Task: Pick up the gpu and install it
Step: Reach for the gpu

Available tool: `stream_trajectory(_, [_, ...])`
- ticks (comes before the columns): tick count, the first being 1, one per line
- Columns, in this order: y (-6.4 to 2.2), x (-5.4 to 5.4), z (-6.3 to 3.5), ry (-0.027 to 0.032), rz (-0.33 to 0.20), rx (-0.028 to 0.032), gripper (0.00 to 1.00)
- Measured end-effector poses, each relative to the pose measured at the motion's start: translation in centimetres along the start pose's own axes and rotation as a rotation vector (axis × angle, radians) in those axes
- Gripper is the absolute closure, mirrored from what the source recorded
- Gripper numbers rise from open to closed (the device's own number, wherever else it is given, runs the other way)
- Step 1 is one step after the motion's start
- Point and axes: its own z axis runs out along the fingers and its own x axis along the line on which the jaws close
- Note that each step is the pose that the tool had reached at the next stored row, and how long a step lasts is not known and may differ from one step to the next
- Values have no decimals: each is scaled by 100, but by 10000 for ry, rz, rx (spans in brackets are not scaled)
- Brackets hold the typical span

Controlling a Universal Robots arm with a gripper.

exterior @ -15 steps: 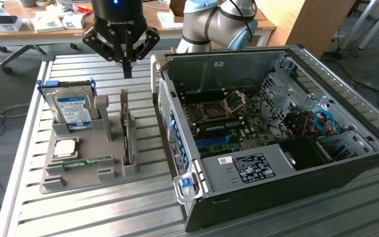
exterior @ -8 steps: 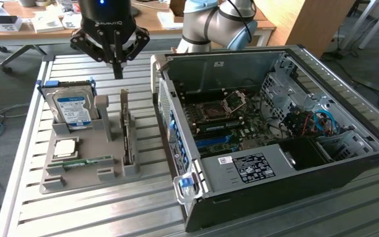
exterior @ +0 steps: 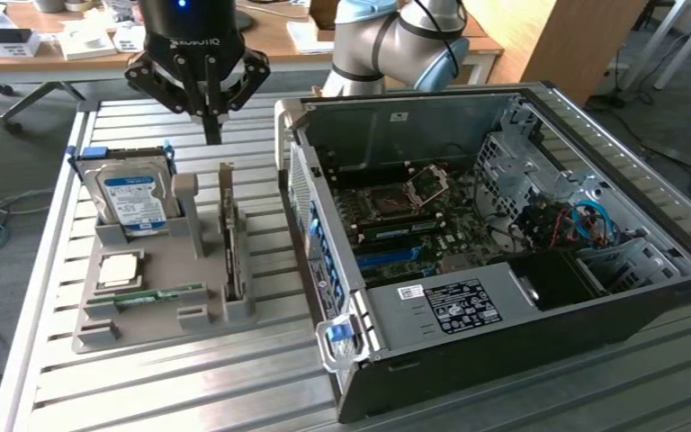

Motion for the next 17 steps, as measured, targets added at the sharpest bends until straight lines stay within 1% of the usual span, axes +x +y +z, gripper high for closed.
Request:
stream_trajectory(4, [-55, -5, -2, 0, -1, 0, 89])
stream_trajectory(12, [-212, -13, -9, -1, -1, 0, 89])
stream_trajectory(17, [-278, -12, -12, -1, 0, 0, 89])
